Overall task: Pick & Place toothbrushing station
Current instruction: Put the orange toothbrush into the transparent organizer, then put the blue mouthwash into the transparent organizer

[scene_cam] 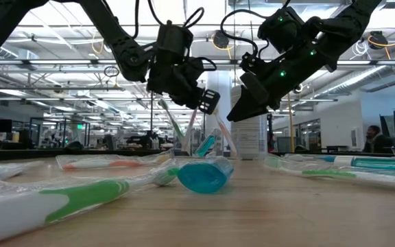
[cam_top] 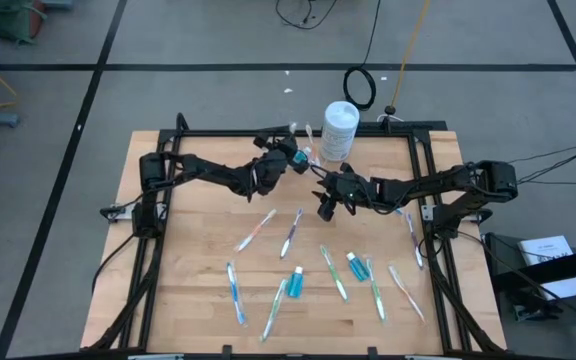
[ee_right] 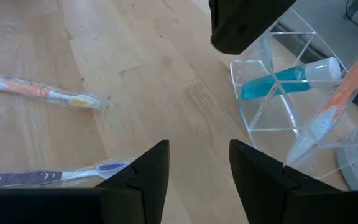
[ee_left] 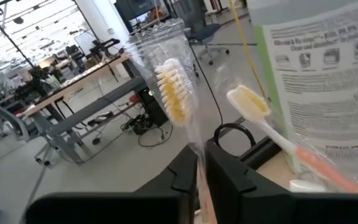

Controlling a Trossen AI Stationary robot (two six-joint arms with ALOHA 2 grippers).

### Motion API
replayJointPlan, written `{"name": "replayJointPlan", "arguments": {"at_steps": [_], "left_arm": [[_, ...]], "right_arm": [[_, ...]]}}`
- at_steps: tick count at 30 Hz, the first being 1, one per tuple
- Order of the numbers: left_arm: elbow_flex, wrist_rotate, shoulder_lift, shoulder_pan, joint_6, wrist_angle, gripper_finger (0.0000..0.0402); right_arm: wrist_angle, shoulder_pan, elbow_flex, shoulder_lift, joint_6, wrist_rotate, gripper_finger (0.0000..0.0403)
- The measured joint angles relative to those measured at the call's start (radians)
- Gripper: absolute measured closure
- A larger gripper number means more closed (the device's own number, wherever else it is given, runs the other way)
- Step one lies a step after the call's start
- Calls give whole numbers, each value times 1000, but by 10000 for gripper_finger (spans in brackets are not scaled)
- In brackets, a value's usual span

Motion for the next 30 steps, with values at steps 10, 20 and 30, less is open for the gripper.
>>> {"name": "replayJointPlan", "arguments": {"at_steps": [10, 20, 30], "left_arm": [[35, 12, -101, 0, -126, -305, 257], [67, 234, -356, -24, -294, -740, 209], [67, 742, -485, -129, -514, -966, 235]], "right_arm": [[-23, 0, 0, 0, 0, 0, 243], [-55, 0, 0, 0, 21, -1, 243], [-59, 0, 0, 0, 36, -1, 243]]}}
